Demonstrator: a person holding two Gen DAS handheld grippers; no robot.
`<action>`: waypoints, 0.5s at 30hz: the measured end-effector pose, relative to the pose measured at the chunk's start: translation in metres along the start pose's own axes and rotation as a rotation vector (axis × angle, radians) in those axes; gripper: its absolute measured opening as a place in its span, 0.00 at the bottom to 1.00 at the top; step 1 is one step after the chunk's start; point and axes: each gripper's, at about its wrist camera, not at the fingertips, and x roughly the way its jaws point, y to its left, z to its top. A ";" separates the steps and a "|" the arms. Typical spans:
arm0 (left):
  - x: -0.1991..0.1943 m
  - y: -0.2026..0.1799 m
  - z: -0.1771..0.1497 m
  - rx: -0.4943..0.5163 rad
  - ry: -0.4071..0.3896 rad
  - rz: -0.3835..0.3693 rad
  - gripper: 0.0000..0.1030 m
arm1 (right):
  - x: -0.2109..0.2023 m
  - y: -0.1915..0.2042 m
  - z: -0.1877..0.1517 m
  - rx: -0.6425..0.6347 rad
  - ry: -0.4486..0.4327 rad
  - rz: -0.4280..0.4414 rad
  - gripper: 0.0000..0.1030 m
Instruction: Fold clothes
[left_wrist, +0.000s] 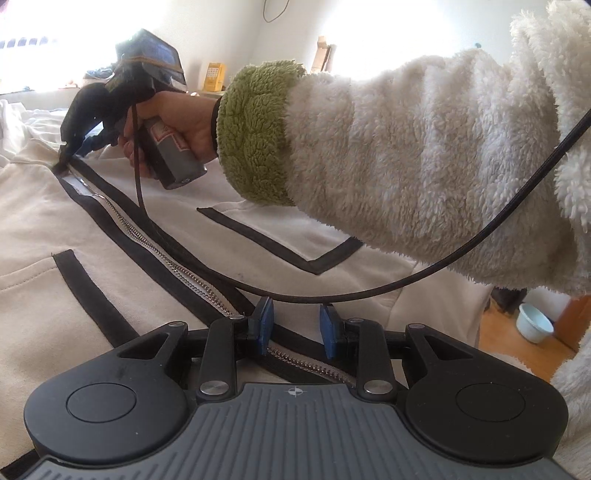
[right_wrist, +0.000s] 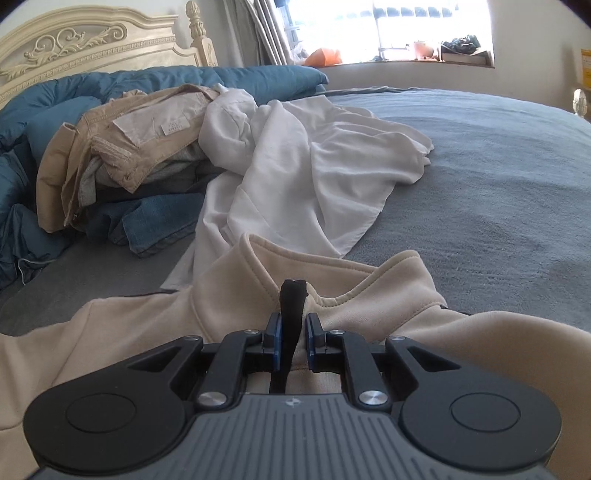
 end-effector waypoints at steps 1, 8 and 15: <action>0.000 0.000 0.000 0.000 0.000 0.000 0.26 | 0.002 -0.001 -0.001 0.004 0.001 -0.004 0.23; 0.005 -0.009 0.000 0.031 0.008 0.023 0.26 | -0.017 -0.003 0.014 0.060 -0.043 0.006 0.41; 0.007 -0.013 -0.001 0.034 0.013 0.026 0.26 | -0.135 -0.012 0.030 0.062 -0.204 0.051 0.41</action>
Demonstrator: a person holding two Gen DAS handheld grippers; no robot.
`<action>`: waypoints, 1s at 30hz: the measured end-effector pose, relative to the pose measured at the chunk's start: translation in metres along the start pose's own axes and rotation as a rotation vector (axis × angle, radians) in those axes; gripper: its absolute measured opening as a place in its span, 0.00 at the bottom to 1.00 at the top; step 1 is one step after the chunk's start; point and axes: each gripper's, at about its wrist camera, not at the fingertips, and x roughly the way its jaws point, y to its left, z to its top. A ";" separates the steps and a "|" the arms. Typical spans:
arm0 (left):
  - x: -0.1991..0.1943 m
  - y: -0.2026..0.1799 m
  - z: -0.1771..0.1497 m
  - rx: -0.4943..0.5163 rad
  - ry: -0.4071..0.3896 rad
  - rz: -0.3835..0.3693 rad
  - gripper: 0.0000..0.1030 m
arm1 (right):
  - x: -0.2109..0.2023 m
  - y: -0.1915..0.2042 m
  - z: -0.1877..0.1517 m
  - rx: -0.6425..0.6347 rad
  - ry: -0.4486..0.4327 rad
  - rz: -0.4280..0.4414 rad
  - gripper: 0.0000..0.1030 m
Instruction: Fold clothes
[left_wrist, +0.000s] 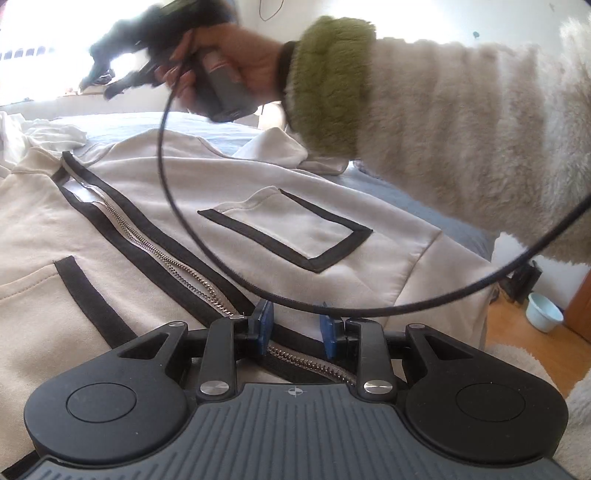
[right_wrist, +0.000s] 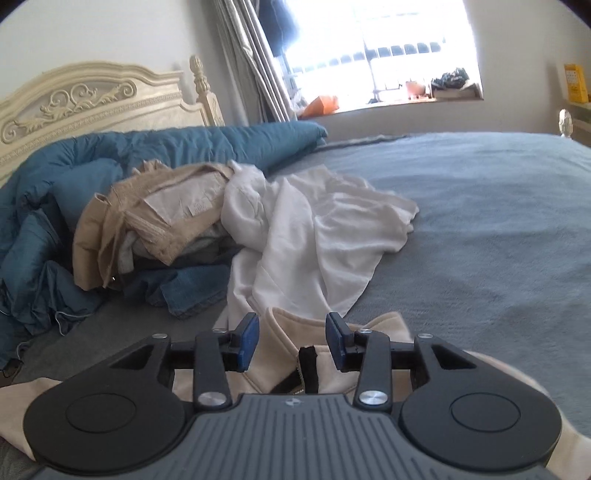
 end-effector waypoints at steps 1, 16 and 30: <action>0.000 0.001 0.000 -0.004 0.001 -0.003 0.26 | -0.024 -0.004 0.004 0.001 -0.023 -0.003 0.41; -0.015 0.000 0.024 -0.067 0.085 0.049 0.27 | -0.234 -0.049 -0.199 0.110 0.167 -0.231 0.38; 0.067 0.023 0.063 -0.171 0.141 0.233 0.28 | -0.227 -0.050 -0.150 0.058 -0.033 -0.224 0.38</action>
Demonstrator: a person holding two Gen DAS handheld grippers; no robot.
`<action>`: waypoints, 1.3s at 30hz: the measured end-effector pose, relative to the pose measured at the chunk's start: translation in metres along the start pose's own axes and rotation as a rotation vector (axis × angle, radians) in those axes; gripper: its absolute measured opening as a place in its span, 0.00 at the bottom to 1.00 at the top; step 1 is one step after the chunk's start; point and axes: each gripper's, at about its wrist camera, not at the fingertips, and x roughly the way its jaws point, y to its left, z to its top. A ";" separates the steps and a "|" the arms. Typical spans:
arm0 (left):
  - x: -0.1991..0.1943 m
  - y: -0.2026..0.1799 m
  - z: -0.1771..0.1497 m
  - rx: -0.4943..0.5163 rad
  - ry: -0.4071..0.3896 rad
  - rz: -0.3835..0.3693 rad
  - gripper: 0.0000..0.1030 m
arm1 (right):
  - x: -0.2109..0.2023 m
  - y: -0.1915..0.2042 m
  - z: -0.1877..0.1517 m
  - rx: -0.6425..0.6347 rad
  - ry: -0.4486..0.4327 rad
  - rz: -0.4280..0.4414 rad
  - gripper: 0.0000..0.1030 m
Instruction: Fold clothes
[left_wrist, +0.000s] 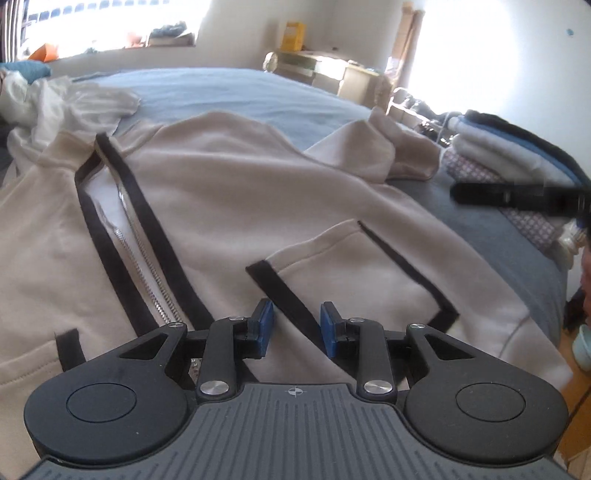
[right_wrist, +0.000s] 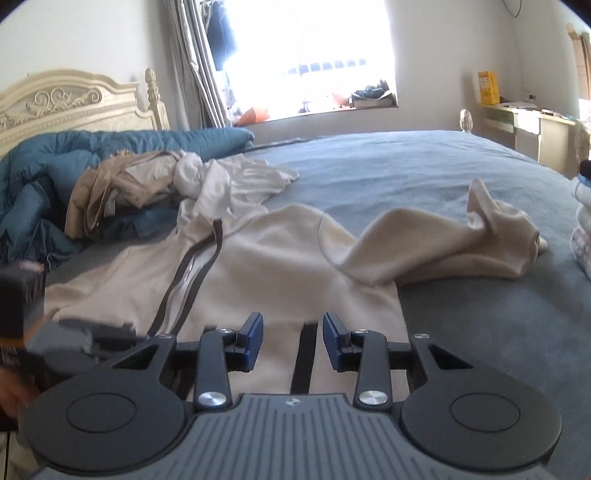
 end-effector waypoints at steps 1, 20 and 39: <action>-0.001 0.002 -0.003 0.000 -0.016 -0.007 0.28 | 0.007 -0.012 0.007 0.054 -0.010 -0.013 0.38; -0.004 0.021 -0.021 -0.084 -0.112 -0.121 0.32 | 0.079 -0.233 0.013 0.806 -0.115 -0.461 0.52; -0.004 0.025 -0.022 -0.103 -0.124 -0.148 0.34 | 0.190 -0.168 0.138 0.210 0.082 -0.573 0.64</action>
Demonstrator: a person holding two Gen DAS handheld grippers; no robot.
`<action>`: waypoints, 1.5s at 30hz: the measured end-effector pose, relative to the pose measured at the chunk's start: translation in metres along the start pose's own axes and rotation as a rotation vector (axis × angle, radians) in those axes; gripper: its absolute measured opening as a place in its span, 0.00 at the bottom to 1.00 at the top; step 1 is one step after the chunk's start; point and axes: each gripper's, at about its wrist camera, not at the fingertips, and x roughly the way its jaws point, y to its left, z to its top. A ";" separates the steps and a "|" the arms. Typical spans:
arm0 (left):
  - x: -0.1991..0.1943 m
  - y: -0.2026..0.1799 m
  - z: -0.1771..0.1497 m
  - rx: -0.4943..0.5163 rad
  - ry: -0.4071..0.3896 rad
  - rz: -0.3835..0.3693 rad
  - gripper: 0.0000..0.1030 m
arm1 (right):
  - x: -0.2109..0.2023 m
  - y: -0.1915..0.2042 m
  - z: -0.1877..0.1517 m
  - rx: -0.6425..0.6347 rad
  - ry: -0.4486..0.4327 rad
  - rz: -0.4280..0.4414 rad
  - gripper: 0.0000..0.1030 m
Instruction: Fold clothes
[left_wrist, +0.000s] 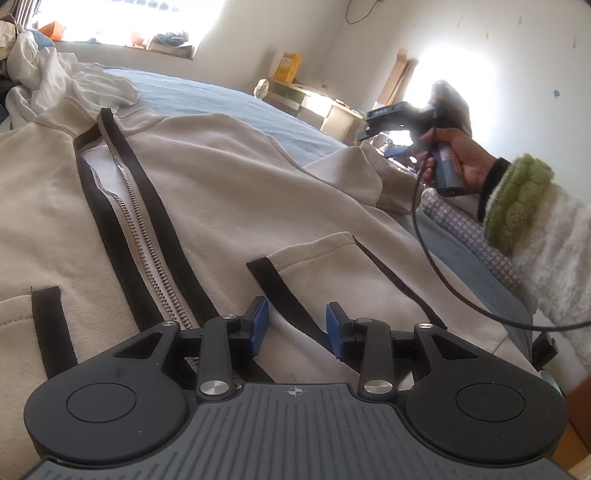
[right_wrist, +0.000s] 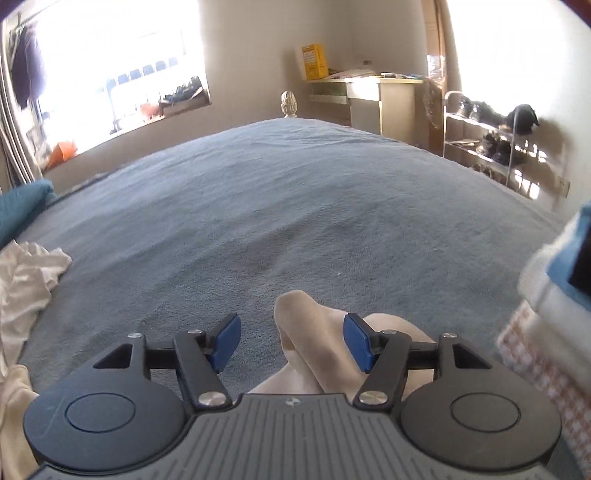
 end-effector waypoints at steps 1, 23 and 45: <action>0.000 0.000 0.000 0.000 0.000 0.000 0.34 | 0.011 0.008 0.003 -0.031 0.014 -0.043 0.64; -0.001 0.003 0.000 -0.016 -0.004 -0.012 0.34 | -0.254 -0.120 -0.184 0.232 -0.312 0.137 0.12; -0.003 0.003 -0.001 -0.013 -0.003 -0.007 0.34 | -0.239 -0.215 -0.286 0.828 -0.153 0.416 0.60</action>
